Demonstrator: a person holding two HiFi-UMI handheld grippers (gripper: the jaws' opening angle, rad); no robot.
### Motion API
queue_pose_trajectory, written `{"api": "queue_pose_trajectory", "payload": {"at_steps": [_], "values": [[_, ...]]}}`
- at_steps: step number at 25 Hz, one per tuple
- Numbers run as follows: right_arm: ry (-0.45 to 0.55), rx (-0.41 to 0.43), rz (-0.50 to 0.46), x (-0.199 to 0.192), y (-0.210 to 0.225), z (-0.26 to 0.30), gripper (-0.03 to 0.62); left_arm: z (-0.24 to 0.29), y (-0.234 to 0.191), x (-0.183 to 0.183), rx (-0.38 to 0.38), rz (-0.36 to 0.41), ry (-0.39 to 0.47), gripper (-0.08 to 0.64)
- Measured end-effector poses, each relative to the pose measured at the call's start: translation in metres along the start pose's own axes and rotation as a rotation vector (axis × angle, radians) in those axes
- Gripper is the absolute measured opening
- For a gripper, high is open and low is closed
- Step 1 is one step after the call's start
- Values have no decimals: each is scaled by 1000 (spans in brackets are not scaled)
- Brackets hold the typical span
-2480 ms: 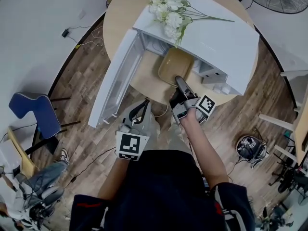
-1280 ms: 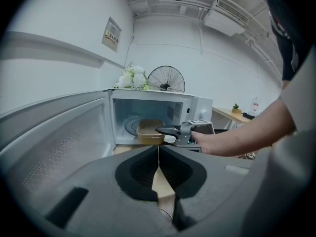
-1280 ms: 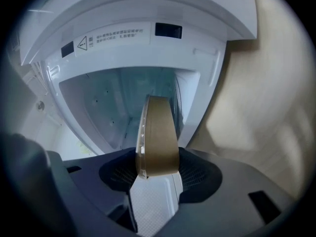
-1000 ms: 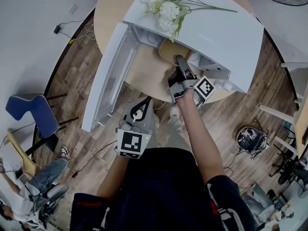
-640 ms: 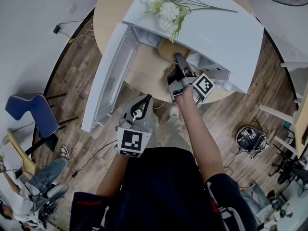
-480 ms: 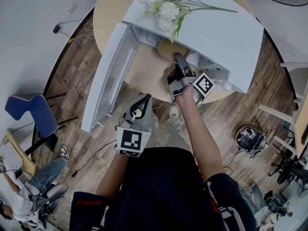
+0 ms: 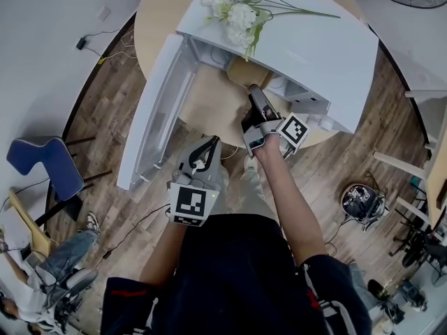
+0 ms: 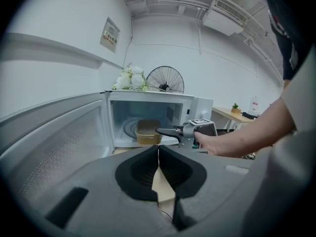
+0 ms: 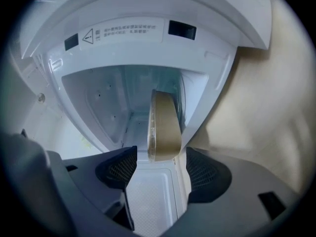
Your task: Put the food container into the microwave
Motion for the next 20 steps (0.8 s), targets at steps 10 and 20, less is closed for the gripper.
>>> {"api": "queue_pose_trajectory", "payload": {"at_steps": [10, 20], "values": [[-111, -153, -152, -18, -9, -22, 196, -4, -2, 8, 17, 0, 26, 20], [-234, -364, -544, -26, -38, -3, 14, 1, 0, 8, 15, 4, 21, 20]]}}
Point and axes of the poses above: the fingertips, and each gripper's own axes: z forward along the fingers, y to its right, x out of its top, the point moved 5 cm from there along -z, backward along the fingers, and after that the axes turned 13 degrees about -y, right-handed, at the moved point
